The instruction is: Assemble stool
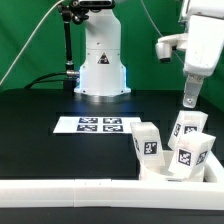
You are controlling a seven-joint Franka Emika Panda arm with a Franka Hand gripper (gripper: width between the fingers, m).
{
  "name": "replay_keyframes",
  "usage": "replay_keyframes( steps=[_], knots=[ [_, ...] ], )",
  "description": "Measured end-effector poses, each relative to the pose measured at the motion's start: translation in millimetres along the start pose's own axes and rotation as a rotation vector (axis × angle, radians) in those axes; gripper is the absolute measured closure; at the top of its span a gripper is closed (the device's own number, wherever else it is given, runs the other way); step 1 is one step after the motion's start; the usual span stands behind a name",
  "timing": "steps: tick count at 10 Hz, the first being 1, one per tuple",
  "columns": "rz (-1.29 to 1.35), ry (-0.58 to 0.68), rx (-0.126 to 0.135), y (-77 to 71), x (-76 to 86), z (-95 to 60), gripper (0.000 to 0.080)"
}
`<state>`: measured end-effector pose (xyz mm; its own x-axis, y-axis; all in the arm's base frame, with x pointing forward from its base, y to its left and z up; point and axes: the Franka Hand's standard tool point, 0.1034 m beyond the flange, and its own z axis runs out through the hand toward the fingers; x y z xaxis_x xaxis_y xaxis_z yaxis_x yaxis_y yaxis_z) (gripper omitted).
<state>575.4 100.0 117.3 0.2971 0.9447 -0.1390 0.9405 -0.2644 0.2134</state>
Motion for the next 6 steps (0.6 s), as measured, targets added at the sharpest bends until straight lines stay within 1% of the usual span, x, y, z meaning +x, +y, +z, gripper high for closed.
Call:
replay_keyframes(
  steps=[2,4,5,6],
  knots=[
    [-0.149,-0.023,-0.012,2.5,-5.3,0.7,0.0151],
    [-0.27,-0.048,-0.023,0.2,-4.4,6.1,0.0151],
    [-0.29,-0.052,-0.032,-0.4,-2.8,10.6,0.0151],
    [-0.284,-0.055,-0.03,-1.9,-2.9,14.5,0.0151]
  ],
)
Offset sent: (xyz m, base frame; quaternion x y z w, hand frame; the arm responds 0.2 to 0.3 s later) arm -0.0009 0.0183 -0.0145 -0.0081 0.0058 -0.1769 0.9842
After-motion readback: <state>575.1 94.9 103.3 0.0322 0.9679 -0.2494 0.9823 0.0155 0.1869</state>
